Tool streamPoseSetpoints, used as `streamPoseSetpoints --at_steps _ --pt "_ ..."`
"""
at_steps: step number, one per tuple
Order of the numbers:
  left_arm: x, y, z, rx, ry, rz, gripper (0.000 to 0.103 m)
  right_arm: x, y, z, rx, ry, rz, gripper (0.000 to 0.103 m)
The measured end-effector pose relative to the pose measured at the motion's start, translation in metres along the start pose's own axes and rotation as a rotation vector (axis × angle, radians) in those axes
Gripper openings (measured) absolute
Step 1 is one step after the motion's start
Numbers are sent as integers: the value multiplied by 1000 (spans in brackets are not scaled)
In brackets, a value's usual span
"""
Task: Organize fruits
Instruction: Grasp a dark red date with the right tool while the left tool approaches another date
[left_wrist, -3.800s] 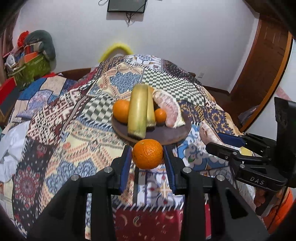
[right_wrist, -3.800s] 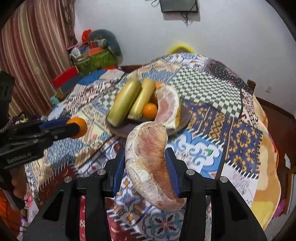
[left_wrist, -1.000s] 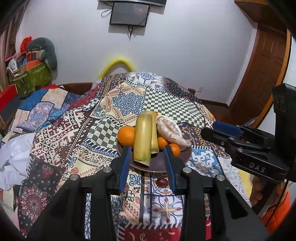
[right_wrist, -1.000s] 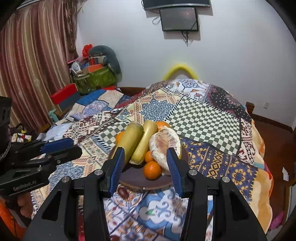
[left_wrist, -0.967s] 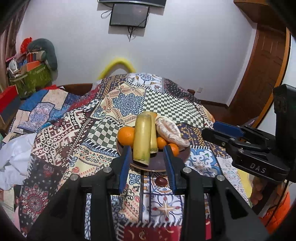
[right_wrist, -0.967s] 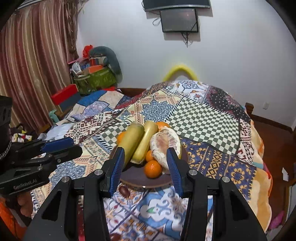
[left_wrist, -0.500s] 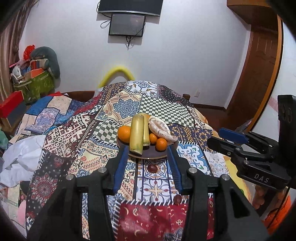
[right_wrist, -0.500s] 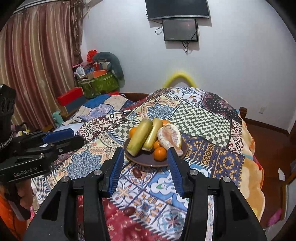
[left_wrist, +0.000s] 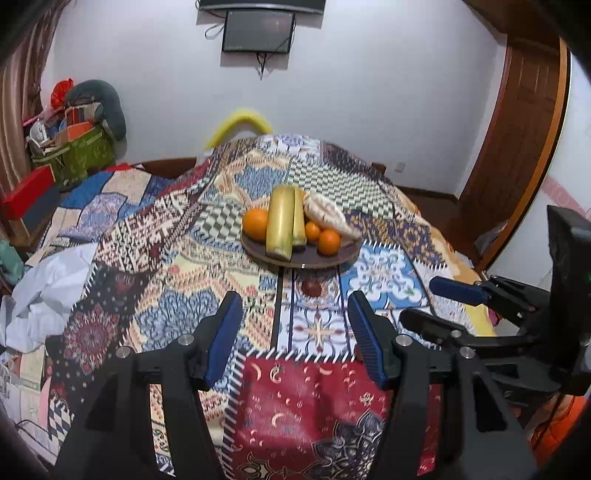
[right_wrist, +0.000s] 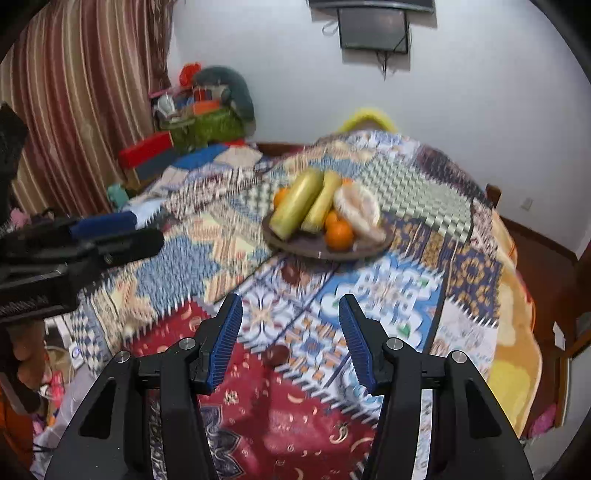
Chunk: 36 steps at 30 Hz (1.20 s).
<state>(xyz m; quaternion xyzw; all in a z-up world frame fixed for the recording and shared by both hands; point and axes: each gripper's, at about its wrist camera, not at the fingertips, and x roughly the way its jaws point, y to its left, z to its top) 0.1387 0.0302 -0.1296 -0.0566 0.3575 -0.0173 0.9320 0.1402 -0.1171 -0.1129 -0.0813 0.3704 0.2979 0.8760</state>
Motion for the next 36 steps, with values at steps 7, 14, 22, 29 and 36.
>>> streamPoseSetpoints --at_steps 7,14,22,29,36 --pt "19 9 -19 -34 66 -4 59 35 6 -26 2 114 25 51" --pt "34 15 -32 -48 113 -1 59 56 4 -36 30 178 73 43" --pt "53 18 -37 -70 156 -10 59 61 5 -40 18 184 90 21" --pt "67 9 -29 -45 170 -19 59 54 -8 -32 37 144 72 21" --pt "89 -5 -14 -22 171 -34 59 40 -40 -19 79 81 23 21"
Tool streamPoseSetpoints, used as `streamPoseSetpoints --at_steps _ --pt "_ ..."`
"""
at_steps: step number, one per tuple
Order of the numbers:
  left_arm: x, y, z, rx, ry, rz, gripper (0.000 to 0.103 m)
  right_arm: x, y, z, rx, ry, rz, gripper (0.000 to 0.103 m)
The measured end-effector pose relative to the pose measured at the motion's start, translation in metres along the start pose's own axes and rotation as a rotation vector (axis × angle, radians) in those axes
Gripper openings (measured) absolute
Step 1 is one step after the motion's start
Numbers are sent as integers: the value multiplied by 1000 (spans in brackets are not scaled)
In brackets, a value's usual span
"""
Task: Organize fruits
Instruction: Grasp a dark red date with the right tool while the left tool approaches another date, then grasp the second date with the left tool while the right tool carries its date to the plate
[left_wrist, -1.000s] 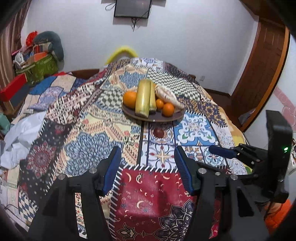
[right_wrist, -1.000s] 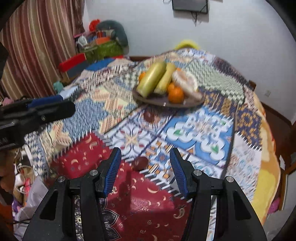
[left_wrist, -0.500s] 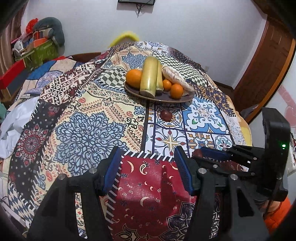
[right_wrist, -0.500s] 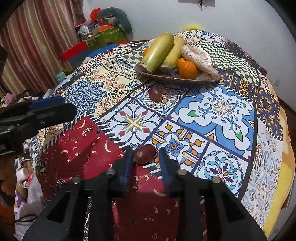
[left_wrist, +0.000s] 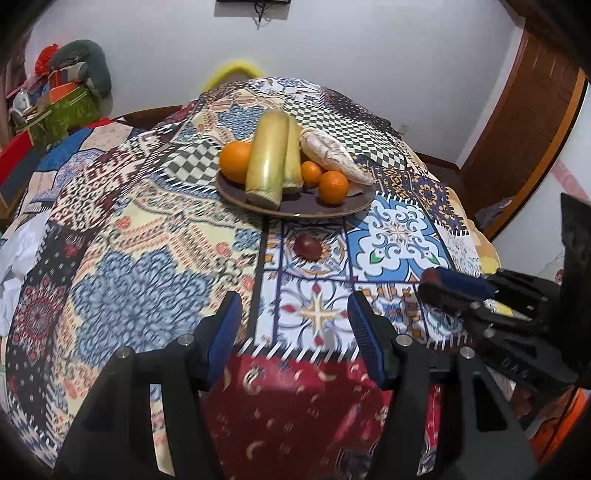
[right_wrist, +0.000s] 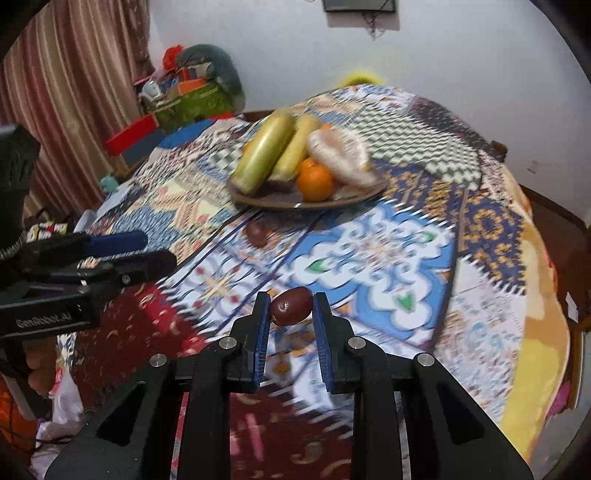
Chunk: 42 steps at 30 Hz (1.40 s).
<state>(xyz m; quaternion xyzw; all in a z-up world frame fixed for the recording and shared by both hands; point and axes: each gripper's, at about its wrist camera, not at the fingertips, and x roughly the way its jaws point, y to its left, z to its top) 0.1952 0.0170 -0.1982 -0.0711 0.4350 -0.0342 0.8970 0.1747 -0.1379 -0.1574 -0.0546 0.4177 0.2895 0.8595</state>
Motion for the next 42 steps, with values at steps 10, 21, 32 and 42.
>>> streamPoseSetpoints --at_steps 10,21,32,42 --pt "44 -15 19 49 40 -6 42 -4 -36 7 60 -38 -29 21" --pt "78 -19 34 98 82 2 36 6 -46 10 78 -35 -9 21" --pt "89 -6 37 51 82 -10 25 19 -46 10 79 -15 1 21" --pt "69 -12 35 76 25 5 24 15 -43 22 68 -42 -2 21"
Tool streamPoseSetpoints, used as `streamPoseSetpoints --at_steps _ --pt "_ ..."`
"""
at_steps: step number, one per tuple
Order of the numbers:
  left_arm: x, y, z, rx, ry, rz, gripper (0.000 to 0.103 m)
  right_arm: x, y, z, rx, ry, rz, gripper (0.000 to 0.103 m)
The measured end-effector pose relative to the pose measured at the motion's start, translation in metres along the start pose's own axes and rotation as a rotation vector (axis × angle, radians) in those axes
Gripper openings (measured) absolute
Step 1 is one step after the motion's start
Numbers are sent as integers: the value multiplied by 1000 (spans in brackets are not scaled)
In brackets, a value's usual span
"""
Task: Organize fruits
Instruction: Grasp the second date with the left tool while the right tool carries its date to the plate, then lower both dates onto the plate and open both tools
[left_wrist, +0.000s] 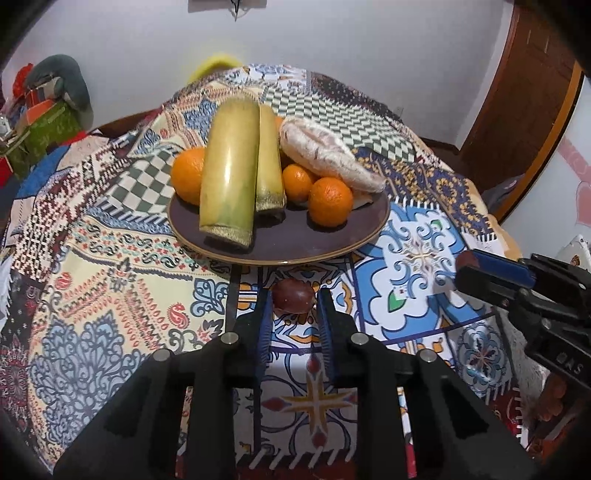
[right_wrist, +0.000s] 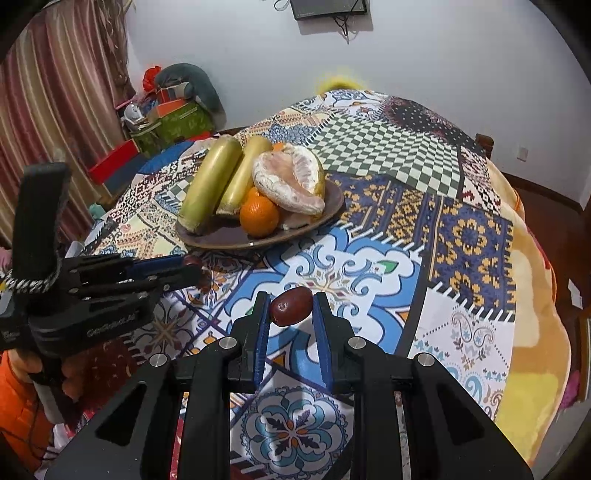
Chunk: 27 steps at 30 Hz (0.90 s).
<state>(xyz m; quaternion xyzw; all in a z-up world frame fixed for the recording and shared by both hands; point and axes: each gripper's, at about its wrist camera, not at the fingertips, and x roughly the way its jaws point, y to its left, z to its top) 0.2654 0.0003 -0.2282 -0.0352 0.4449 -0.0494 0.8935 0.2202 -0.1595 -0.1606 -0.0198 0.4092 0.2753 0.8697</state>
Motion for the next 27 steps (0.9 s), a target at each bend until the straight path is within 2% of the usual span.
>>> streamPoseSetpoints --at_steps 8,14,27 --pt "-31 1 14 -5 -88 -6 24 0 6 19 -24 -40 2 21" --pt "-38 3 29 -6 -127 -9 24 8 10 36 -44 -61 3 21" --pt "-6 4 35 -7 -81 -28 24 51 10 46 -70 8 -2 21"
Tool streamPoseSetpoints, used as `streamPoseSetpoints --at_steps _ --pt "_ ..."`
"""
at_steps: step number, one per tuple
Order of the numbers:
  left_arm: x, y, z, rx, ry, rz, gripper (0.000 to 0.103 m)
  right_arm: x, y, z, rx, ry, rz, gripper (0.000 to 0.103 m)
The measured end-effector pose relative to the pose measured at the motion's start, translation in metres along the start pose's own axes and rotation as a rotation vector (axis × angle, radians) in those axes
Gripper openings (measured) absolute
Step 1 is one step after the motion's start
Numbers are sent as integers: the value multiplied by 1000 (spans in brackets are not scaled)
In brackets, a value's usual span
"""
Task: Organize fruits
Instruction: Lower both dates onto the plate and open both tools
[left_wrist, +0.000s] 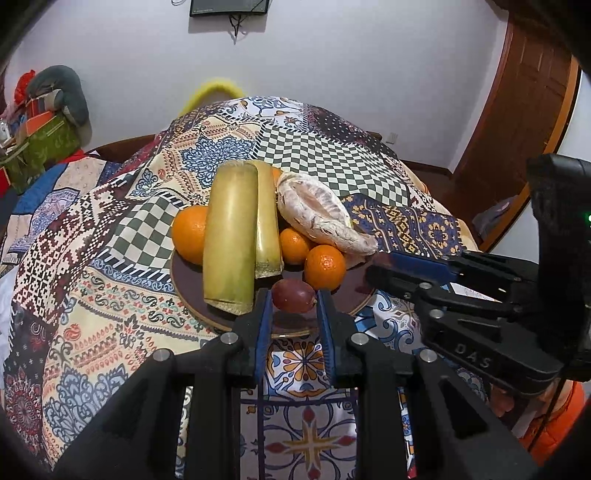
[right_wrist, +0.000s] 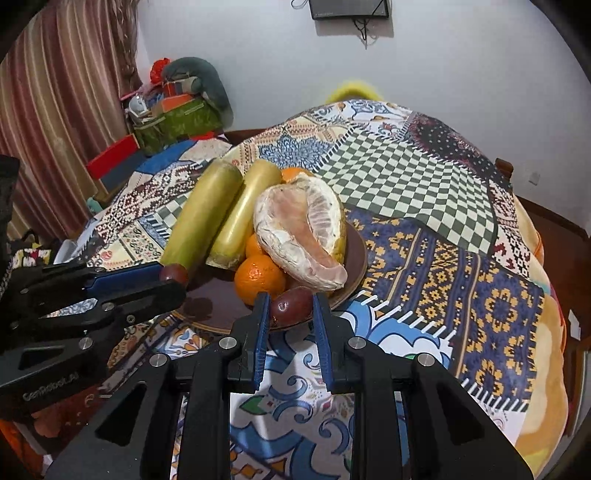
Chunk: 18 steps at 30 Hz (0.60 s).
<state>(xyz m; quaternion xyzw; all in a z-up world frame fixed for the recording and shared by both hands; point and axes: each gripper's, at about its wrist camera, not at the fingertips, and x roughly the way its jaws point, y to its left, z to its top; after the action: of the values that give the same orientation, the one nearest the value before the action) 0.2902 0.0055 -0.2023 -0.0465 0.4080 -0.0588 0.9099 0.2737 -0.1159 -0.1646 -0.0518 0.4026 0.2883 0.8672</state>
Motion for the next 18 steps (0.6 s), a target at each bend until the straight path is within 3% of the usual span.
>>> streamPoseSetpoints --at_steps 18 --pt "-1 -4 -1 10 5 -2 28 1 1 3 -13 8 -1 27"
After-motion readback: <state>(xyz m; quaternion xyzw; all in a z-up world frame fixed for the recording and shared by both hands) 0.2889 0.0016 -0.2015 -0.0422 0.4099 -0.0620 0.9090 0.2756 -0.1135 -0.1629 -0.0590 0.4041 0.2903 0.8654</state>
